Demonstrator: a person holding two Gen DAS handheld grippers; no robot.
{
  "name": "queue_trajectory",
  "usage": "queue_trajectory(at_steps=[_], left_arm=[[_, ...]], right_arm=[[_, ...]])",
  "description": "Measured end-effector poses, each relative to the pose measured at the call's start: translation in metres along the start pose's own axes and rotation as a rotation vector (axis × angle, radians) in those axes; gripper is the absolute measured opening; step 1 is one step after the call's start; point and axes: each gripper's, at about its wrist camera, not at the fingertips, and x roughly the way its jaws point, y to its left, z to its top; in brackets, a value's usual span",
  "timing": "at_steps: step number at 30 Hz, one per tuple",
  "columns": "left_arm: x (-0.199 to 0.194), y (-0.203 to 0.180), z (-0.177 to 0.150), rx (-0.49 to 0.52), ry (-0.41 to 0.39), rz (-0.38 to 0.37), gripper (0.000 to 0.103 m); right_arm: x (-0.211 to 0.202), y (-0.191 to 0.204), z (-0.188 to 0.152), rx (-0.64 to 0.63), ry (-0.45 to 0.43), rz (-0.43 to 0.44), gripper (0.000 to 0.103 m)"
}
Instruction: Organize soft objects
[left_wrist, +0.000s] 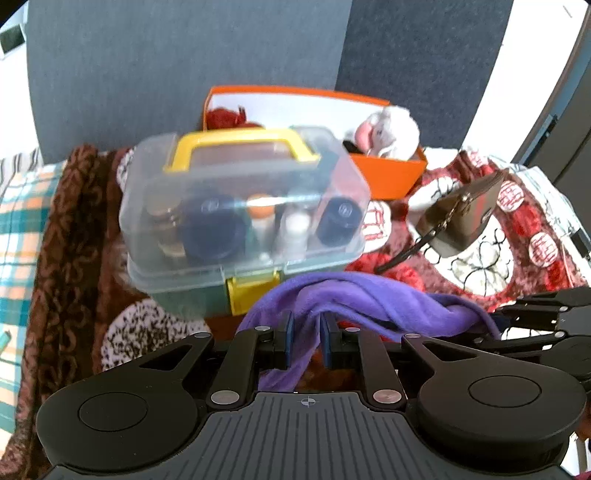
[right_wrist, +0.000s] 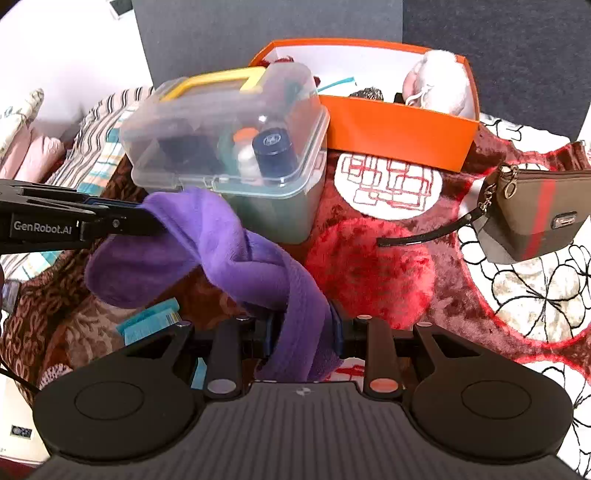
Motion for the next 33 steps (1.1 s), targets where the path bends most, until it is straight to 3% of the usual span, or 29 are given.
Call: queue_trajectory(at_steps=[9, 10, 11, 14, 21, 27, 28, 29, 30, 33], left_arm=[[-0.01, -0.003, 0.004, 0.029, -0.04, -0.015, 0.073], [-0.009, -0.002, 0.002, 0.033, -0.038, -0.015, 0.077], [-0.008, -0.002, 0.0, 0.039, -0.034, -0.018, 0.089], [-0.004, -0.004, -0.011, 0.092, -0.029, -0.021, 0.103], [0.031, -0.01, -0.043, 0.195, 0.077, -0.046, 0.103], [0.055, -0.011, -0.052, 0.265, 0.143, -0.043, 0.103], [0.058, -0.01, -0.052, 0.266, 0.149, -0.041, 0.103], [0.059, -0.009, -0.051, 0.266, 0.153, -0.042, 0.103], [0.06, -0.009, -0.051, 0.267, 0.152, -0.046, 0.103], [0.06, -0.011, -0.053, 0.295, 0.137, -0.05, 0.103]], right_arm=[[-0.016, 0.008, 0.008, -0.019, -0.065, 0.001, 0.034], [-0.017, 0.008, 0.009, -0.019, -0.069, 0.003, 0.034], [-0.018, 0.008, 0.009, -0.019, -0.071, 0.009, 0.034], [-0.017, 0.006, 0.008, -0.015, -0.06, 0.006, 0.034], [0.005, -0.01, -0.011, -0.018, 0.047, -0.055, 0.034], [0.033, -0.021, -0.028, -0.058, 0.154, -0.13, 0.035], [0.042, -0.024, -0.033, -0.075, 0.201, -0.175, 0.041], [0.05, -0.03, -0.037, -0.074, 0.26, -0.217, 0.06], [0.055, -0.037, -0.042, -0.05, 0.295, -0.25, 0.068], [0.048, -0.053, -0.05, 0.034, 0.278, -0.217, 0.074]])
